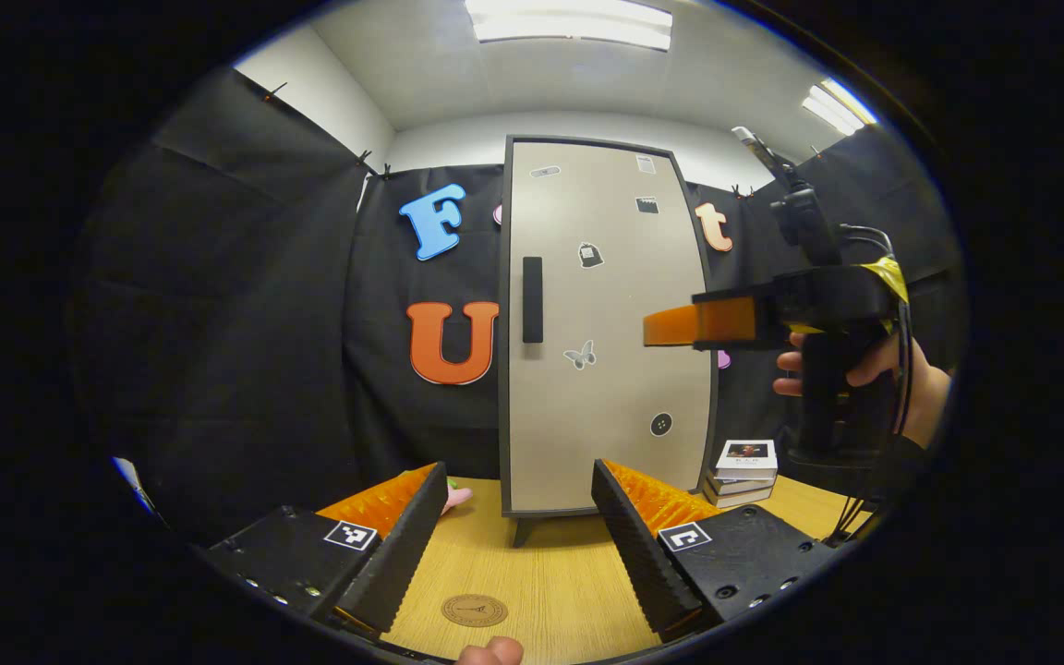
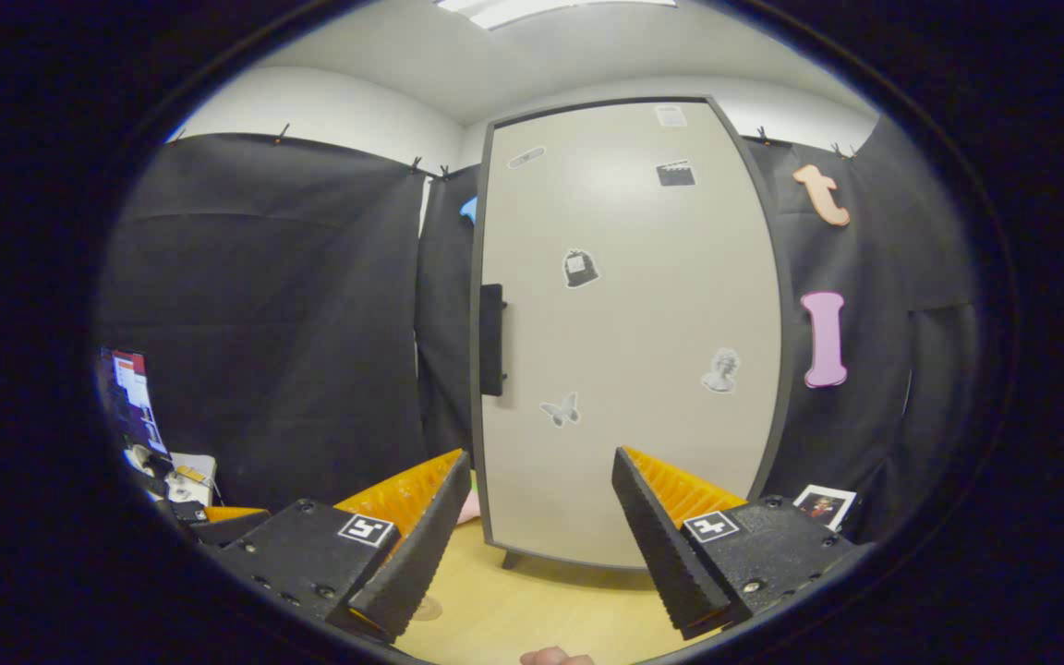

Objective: Open the cabinet door with the right hand, grasp the bottle in the cabinet with the left hand and place it on the coaster, then close the cabinet door with the right hand.

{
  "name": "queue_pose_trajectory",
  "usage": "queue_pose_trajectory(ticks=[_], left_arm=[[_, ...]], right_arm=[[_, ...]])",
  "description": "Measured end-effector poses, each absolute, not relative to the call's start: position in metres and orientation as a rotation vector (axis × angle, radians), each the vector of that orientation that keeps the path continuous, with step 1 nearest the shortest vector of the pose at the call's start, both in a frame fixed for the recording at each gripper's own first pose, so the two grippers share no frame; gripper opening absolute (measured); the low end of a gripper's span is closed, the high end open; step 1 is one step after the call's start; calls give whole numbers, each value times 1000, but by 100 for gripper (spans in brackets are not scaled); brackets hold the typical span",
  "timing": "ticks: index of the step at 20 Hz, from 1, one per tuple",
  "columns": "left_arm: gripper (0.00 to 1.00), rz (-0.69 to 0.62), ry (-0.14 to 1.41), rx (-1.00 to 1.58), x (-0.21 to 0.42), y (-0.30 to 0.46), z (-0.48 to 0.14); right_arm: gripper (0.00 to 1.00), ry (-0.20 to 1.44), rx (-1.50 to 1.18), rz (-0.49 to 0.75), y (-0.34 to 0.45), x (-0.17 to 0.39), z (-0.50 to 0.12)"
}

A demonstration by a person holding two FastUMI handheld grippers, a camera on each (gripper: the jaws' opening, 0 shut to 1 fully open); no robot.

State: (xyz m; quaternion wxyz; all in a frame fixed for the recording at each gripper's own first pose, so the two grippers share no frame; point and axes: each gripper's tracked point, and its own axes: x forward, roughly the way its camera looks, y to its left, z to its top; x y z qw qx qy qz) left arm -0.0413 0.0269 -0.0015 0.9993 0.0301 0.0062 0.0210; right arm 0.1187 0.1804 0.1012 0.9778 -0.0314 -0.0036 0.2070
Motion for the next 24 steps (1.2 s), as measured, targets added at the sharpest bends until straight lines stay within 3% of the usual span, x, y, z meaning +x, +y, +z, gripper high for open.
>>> queue_pose_trajectory(ticks=[2, 5, 6, 8, 9, 11, 18, 19, 20, 24], left_arm=[[95, 51, 16, 59, -44, 34, -1], [95, 68, 22, 58, -47, 45, -4], [95, 73, 25, 57, -48, 48, -3], [95, 82, 26, 58, -48, 55, -5], [95, 87, 27, 59, -48, 59, -5], [95, 101, 31, 60, -49, 66, -5], [95, 124, 36, 61, -50, 80, -6], [95, 127, 37, 61, -50, 82, -6], [95, 130, 36, 61, -49, 84, -7], [95, 138, 36, 61, -48, 89, -7]], right_arm=[[99, -19, -64, 438, 202, 137, 113], [94, -25, -62, 444, 227, 163, 125], [99, -35, -67, 441, 236, 173, 132], [99, -53, -86, 432, 248, 191, 142], [94, -54, -97, 429, 253, 199, 144], [94, -49, -111, 424, 261, 213, 146], [94, -3, -80, 411, 284, 248, 140], [99, 5, -72, 411, 287, 253, 139], [94, 10, -66, 401, 288, 257, 137], [94, 6, -58, 395, 297, 267, 139]])
